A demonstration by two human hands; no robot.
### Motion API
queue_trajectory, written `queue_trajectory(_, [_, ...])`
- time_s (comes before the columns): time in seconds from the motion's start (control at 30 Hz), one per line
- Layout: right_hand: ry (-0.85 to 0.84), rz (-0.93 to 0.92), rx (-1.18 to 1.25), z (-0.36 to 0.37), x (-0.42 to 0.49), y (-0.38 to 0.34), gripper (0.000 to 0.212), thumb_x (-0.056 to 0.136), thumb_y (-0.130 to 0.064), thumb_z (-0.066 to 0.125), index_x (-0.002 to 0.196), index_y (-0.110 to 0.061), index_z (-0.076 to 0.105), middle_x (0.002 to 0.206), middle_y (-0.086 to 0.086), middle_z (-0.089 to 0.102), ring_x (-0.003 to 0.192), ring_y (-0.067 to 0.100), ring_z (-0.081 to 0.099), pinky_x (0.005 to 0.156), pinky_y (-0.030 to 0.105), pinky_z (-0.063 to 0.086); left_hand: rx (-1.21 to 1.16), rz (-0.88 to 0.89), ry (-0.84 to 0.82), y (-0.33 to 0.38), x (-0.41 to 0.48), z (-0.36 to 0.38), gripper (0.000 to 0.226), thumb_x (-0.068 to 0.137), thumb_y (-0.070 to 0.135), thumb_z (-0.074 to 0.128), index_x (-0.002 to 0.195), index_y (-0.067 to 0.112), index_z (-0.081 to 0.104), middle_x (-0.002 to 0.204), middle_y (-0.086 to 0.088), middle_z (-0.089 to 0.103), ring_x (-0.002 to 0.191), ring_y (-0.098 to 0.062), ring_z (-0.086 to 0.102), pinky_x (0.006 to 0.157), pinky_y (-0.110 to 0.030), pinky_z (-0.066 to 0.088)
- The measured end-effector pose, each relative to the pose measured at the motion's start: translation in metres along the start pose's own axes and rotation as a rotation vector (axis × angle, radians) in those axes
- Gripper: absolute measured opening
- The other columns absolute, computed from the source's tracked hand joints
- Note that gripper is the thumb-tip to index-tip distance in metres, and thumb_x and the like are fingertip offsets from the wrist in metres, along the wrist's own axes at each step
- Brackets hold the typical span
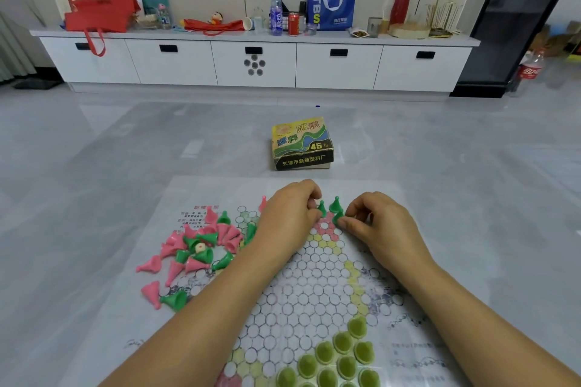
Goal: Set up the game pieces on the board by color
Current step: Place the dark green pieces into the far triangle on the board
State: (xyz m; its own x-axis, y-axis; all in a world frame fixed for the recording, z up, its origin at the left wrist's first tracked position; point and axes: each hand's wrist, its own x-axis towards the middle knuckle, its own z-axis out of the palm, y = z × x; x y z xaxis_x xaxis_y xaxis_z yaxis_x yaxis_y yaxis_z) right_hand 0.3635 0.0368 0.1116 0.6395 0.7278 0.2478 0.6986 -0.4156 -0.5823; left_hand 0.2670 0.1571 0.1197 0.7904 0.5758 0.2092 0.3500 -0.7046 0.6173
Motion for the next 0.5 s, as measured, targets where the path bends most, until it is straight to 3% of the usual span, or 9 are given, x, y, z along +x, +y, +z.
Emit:
queue_trajectory(0.23, [-0.015, -0.011, -0.030, 0.0003, 0.0001, 0.0012, 0.013, 0.080, -0.034, 0.064, 0.079, -0.022, 0.059, 0.080, -0.007, 0.055, 0.070, 0.007, 0.046, 0.059, 0.022, 0.036, 0.026, 0.016, -0.014, 0.0002, 0.0003, 0.0025, 0.024, 0.085, 0.017, 0.060, 0.109, 0.015, 0.061, 0.100, -0.001, 0.055, 0.085, -0.010, 0.047, 0.077, -0.024, 0.040])
queue_trajectory(0.37, [-0.021, 0.006, -0.029, 0.0006, 0.0010, 0.0006, 0.014, 0.080, -0.035, 0.065, 0.077, -0.023, 0.058, 0.080, -0.006, 0.056, 0.070, 0.008, 0.047, 0.061, 0.025, 0.038, 0.059, 0.009, -0.021, 0.0018, 0.0024, 0.0033, 0.024, 0.087, 0.016, 0.057, 0.110, 0.013, 0.060, 0.105, -0.004, 0.056, 0.094, -0.016, 0.052, 0.077, -0.025, 0.039])
queue_trajectory(0.5, [-0.014, 0.017, 0.049, -0.0011, -0.0002, 0.0006, 0.017, 0.078, -0.035, 0.067, 0.075, -0.021, 0.058, 0.076, -0.007, 0.057, 0.068, 0.006, 0.048, 0.060, 0.025, 0.040, -0.033, -0.007, -0.010, 0.0010, 0.0009, -0.0006, 0.024, 0.086, 0.015, 0.057, 0.110, 0.015, 0.059, 0.092, 0.001, 0.058, 0.080, -0.011, 0.052, 0.078, -0.027, 0.046])
